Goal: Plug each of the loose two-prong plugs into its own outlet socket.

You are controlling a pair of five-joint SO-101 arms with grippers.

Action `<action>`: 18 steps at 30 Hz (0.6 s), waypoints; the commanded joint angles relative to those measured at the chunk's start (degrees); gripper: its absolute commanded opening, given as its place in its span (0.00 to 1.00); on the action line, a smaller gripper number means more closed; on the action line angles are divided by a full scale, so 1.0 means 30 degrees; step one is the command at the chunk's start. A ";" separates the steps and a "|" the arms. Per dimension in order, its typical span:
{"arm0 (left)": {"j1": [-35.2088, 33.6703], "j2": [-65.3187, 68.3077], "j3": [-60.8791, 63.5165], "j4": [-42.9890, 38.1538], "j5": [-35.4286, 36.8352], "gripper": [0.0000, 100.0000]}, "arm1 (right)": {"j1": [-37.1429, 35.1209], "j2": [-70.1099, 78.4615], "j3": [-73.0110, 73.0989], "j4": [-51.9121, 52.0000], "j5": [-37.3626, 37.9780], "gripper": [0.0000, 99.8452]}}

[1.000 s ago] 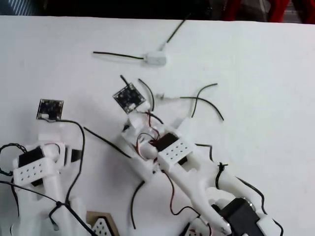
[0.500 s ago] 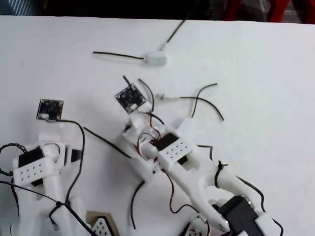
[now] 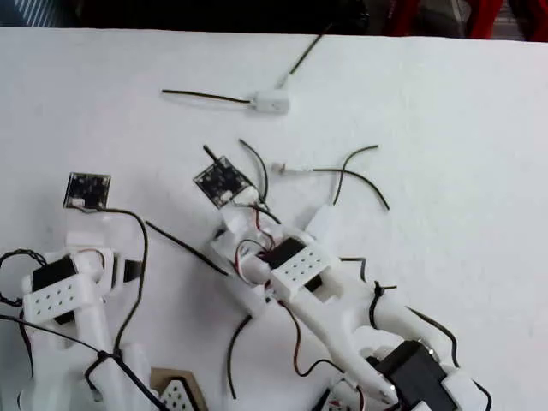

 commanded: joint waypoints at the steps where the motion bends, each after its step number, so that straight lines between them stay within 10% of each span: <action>1: -0.0132 -0.0571 -0.0088 -0.0352 0.0176 0.31 | -0.0044 -0.0015 0.0029 -0.0103 -0.0059 0.02; 18: -0.0103 -0.0571 -0.0088 -0.0381 0.0147 0.31 | -0.0308 0.2271 -0.3282 0.3150 0.1670 0.02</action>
